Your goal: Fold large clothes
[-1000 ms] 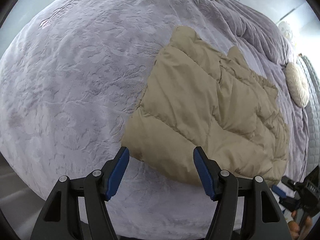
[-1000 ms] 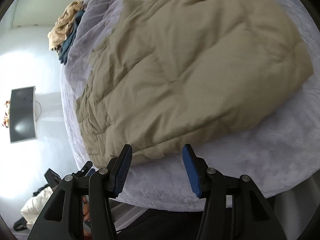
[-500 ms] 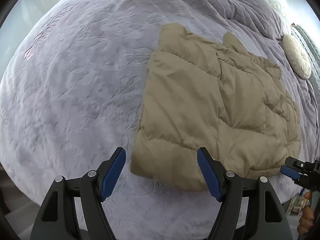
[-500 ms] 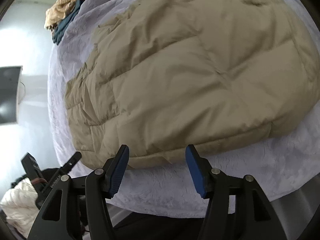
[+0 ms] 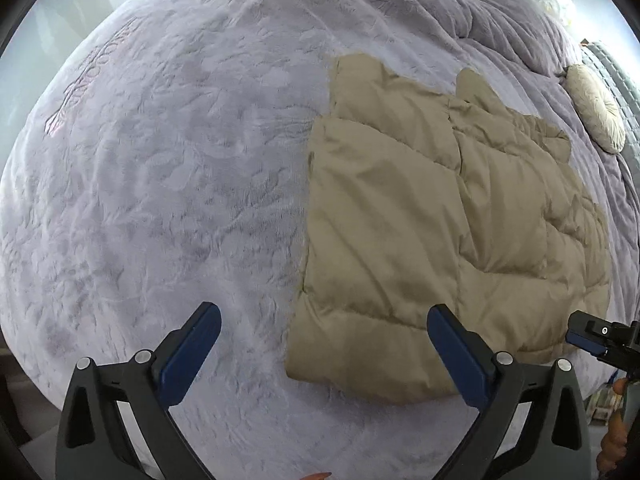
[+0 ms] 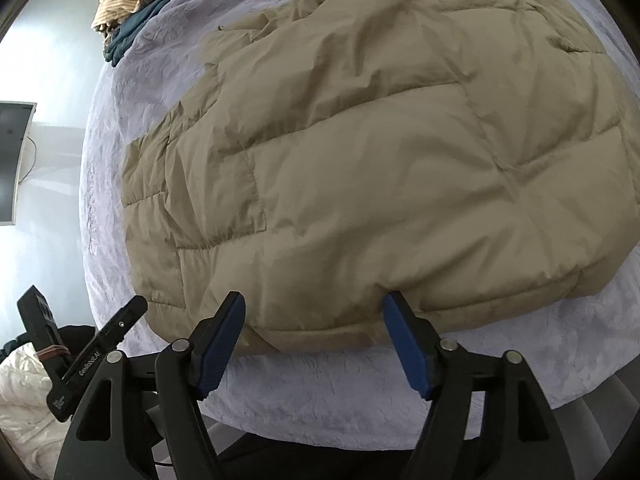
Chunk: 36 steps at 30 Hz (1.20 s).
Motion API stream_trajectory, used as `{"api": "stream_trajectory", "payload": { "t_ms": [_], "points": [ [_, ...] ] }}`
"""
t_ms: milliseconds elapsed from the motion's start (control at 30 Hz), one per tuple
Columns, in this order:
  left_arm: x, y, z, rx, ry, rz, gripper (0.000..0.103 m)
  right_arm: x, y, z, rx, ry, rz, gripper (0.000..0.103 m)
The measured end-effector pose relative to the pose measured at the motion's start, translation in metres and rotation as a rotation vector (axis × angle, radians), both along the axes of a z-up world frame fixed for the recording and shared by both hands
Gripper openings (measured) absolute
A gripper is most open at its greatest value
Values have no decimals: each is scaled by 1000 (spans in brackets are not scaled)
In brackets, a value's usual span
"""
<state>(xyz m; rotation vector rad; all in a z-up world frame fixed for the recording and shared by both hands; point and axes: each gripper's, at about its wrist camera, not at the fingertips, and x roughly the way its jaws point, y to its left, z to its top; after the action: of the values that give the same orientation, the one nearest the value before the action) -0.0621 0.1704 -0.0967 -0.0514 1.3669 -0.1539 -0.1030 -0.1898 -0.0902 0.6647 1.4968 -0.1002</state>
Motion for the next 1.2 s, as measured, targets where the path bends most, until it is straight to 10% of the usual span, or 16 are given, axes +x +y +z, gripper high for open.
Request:
{"api": "stream_trajectory", "payload": {
  "t_ms": [467,833,1200],
  "points": [
    [22,24,-18,-99,28,33,103,-8,12,3,-96,-13,21,89],
    [88,26,-69,-462,140,-77,103,-14,18,-1,-94,60,68,89],
    [99,-26,-101,-486,222,-258,99,-8,10,16,-122,23,50,89]
  ]
}}
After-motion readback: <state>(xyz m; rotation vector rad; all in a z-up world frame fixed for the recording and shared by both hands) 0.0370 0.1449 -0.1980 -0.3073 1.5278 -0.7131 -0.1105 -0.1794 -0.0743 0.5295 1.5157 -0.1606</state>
